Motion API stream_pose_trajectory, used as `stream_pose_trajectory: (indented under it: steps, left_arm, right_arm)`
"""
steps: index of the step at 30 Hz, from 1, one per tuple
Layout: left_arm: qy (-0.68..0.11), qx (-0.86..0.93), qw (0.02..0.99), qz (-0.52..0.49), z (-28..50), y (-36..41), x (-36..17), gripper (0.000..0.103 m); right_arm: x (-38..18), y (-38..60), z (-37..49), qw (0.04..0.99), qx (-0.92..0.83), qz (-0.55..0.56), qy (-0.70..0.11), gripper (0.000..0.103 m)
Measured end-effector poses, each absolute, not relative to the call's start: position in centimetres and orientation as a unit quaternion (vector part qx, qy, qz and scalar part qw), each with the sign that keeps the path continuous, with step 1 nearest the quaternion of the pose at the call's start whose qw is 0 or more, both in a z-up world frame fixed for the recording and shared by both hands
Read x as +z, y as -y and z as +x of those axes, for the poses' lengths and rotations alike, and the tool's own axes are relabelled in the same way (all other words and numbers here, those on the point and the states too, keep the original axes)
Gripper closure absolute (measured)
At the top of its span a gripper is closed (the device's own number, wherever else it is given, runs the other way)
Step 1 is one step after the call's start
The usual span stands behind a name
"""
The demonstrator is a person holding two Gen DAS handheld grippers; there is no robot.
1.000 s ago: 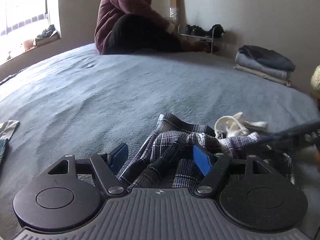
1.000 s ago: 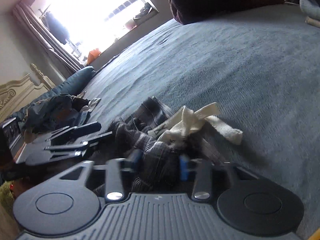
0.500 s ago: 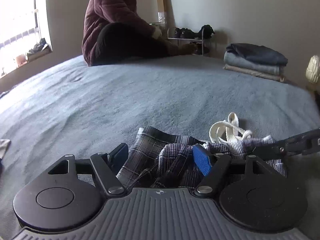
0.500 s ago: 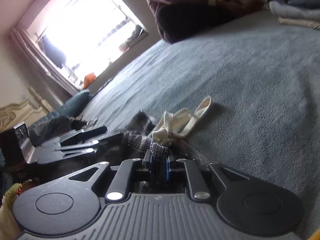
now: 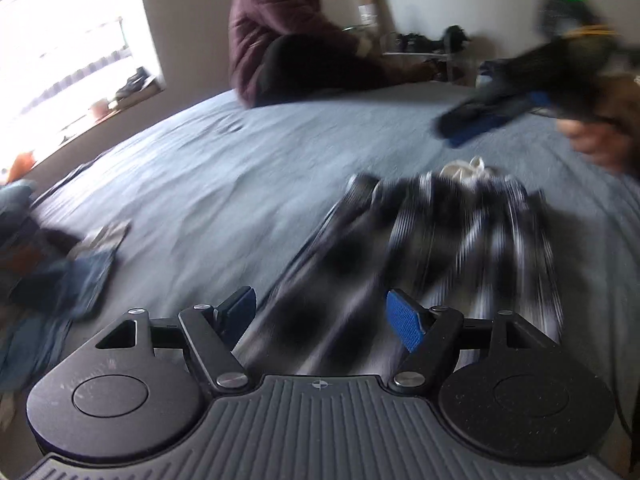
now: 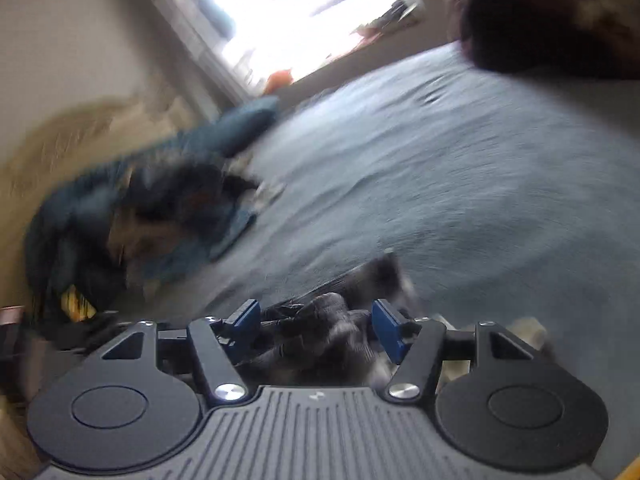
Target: Fold clothes
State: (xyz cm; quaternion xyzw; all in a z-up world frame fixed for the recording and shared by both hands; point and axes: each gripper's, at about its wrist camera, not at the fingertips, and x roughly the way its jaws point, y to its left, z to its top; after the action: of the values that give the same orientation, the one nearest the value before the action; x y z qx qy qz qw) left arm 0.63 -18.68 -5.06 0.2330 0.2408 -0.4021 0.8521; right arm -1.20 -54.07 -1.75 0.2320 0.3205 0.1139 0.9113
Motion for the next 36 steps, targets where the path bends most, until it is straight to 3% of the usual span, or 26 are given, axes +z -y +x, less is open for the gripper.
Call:
stream_pose_trajectory:
  steps: [8, 19, 21, 22, 25, 36]
  left_arm:
    - [-0.277, -0.309, 0.899, 0.14, -2.2, 9.3, -5.5, 0.03]
    - [-0.28, -0.258, 0.922, 0.07, -4.2, 4.5, -6.7, 0.03]
    - [-0.282, -0.257, 0.922, 0.063, -4.0, 4.3, -7.1, 0.03]
    - [-0.284, -0.255, 0.922, 0.063, -4.0, 4.3, -7.4, 0.03]
    - [-0.298, -0.254, 0.918, 0.059, -3.6, 4.4, -8.5, 0.03]
    - [-0.304, -0.233, 0.921, 0.064, -1.6, 4.2, -9.7, 0.03]
  right_arm:
    - [-6.4, 52.7, 6.9, 0.863, 0.149, 0.197, -0.441, 0.042]
    - [-6.1, 50.9, 6.3, 0.859, 0.136, 0.145, -0.471, 0.043]
    - [-6.2, 50.7, 6.3, 0.864, 0.125, 0.145, -0.466, 0.053]
    - [-6.1, 50.5, 6.0, 0.872, 0.116, 0.139, -0.456, 0.067]
    - [-4.8, 49.7, 4.7, 0.897, 0.103, 0.124, -0.411, 0.085]
    - [-3.7, 49.7, 4.5, 0.934, 0.069, 0.102, -0.335, 0.087]
